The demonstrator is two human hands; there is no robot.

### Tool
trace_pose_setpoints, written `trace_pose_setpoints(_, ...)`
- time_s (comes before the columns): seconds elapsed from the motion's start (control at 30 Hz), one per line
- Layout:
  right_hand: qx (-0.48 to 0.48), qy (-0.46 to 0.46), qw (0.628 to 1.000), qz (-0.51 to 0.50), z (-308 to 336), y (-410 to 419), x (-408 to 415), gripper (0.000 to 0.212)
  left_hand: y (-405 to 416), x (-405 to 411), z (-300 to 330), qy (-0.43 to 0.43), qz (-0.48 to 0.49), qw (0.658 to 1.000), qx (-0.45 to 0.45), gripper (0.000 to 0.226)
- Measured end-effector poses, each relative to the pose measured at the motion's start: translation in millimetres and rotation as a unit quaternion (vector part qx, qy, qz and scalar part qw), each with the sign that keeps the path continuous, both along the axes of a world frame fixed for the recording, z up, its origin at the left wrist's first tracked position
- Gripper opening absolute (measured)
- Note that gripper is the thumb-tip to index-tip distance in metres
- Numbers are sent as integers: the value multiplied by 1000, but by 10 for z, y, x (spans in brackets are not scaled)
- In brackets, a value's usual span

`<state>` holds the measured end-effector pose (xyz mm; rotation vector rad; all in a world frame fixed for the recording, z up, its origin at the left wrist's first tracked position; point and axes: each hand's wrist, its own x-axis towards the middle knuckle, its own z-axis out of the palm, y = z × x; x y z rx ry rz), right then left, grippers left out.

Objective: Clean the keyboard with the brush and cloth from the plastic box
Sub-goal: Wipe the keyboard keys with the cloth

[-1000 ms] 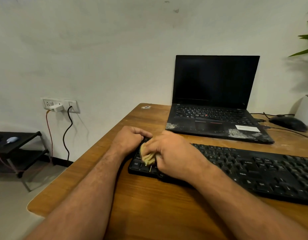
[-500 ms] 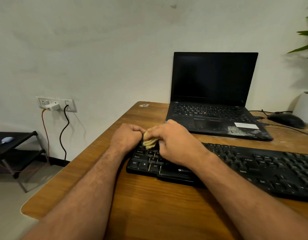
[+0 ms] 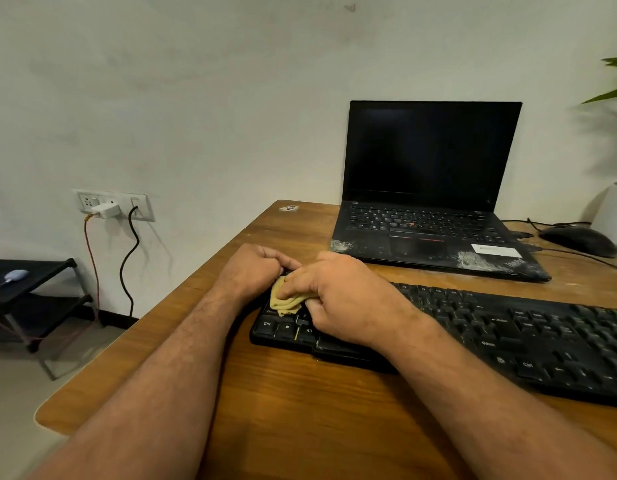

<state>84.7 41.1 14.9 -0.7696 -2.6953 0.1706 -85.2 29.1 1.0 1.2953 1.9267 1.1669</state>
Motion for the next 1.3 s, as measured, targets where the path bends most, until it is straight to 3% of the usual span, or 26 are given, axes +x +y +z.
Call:
trace_pose_setpoints(0.13,36,25,994,-101,7,94,-56,46,12,4,1,-11,-3,1000,-10,32)
trace_pose_setpoints(0.33,-11,8,1000,18,63,-61,18,48,28,-23,-18,12,7,1000,-7,38)
trace_pose_setpoints(0.5,2,69,990,-123,26,86,-53,48,5,21,-11,-20,9,1000,-11,30)
trace_pose_setpoints(0.7,-7,1,1000,17,80,-113,6,48,24,-25,-25,-3,9,1000,-8,38)
trace_pose_setpoints(0.9,26,50,994,-97,2,65,-119,48,25,-3,-8,-20,3,1000,-9,35)
trace_pose_setpoints(1.03,20,-3,1000,4,16,-53,-59,47,35,-14,-12,-1,12,1000,-3,36)
trace_pose_setpoints(1.2,14,52,995,-89,22,37,-48,48,36,23,-13,-13,15,1000,-3,37)
trace_pose_setpoints(1.3,5,48,999,-12,115,-79,51,47,43,27,-17,-6,22,1000,3,40)
